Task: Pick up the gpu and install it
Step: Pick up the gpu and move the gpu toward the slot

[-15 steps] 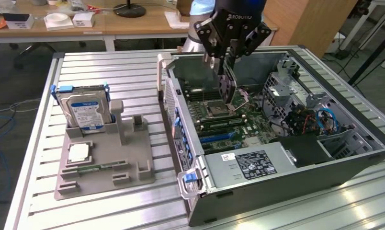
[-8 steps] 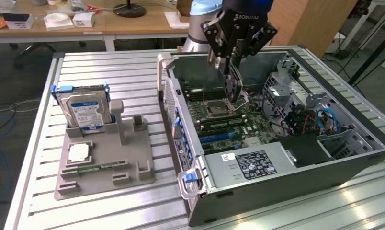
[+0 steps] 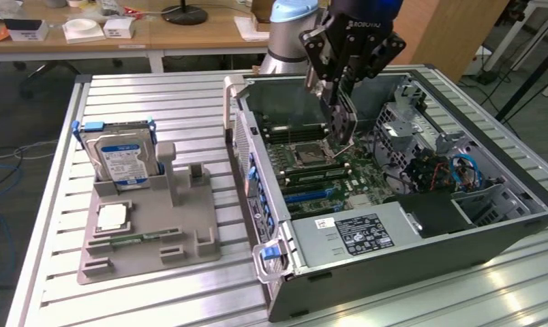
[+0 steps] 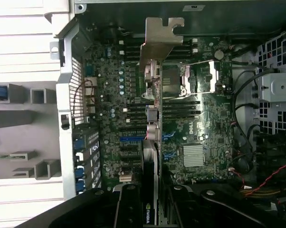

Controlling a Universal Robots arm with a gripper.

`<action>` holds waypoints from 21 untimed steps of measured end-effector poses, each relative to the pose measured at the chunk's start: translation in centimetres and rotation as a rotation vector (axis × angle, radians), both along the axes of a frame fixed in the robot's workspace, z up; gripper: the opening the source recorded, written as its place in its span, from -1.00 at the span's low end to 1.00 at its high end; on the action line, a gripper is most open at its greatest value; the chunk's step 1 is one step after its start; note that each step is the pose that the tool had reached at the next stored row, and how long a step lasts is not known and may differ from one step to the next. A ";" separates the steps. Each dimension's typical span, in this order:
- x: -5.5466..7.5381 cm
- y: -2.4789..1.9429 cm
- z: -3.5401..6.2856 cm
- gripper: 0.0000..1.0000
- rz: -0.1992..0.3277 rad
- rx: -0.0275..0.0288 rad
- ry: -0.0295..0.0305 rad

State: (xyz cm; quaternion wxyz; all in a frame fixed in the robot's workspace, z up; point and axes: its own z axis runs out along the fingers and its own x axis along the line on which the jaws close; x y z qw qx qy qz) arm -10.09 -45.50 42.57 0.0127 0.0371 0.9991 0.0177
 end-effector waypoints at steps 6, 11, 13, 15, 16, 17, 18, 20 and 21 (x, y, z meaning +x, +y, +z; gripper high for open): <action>1.4 0.00 0.00 -0.47 0.000 -0.0001 0.0001; 2.5 0.00 0.00 -0.47 0.001 -0.0001 0.0000; 2.8 0.00 0.00 -0.47 0.001 0.0000 0.0001; 3.1 -0.01 0.01 -0.47 0.001 -0.0001 0.0001; 3.1 -0.01 0.01 -0.47 0.001 -0.0001 0.0001; 3.1 -0.01 0.01 -0.47 0.001 -0.0001 0.0001; 3.1 0.00 0.00 -0.47 0.001 -0.0001 0.0001; 3.1 0.00 0.00 -0.47 0.001 0.0000 0.0000; 3.1 0.00 0.00 -0.47 0.001 -0.0001 0.0000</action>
